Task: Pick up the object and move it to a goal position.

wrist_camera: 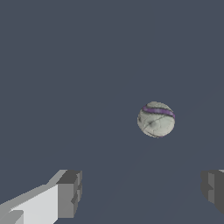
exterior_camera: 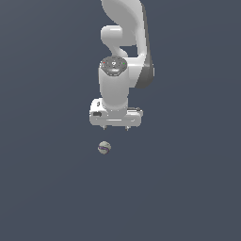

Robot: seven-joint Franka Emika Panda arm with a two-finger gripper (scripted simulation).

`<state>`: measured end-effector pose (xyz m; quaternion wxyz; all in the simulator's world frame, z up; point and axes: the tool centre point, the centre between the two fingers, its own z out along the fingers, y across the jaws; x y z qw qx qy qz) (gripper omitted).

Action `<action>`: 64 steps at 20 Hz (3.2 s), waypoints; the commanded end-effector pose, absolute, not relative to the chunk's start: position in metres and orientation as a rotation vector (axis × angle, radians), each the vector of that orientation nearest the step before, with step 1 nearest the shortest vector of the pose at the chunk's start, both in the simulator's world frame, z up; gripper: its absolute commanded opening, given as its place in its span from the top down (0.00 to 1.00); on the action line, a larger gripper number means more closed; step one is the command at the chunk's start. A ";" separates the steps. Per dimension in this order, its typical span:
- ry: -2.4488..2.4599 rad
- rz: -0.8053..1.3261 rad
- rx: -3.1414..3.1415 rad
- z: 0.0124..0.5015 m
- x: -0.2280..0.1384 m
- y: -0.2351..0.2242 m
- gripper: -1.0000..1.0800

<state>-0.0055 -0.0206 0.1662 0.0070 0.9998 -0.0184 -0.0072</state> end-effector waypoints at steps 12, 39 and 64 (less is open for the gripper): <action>0.038 -0.007 3.103 0.180 -0.004 -0.021 0.04; -0.595 0.000 3.085 0.087 0.023 -0.083 0.04; -0.595 0.000 3.085 0.037 0.022 -0.083 1.00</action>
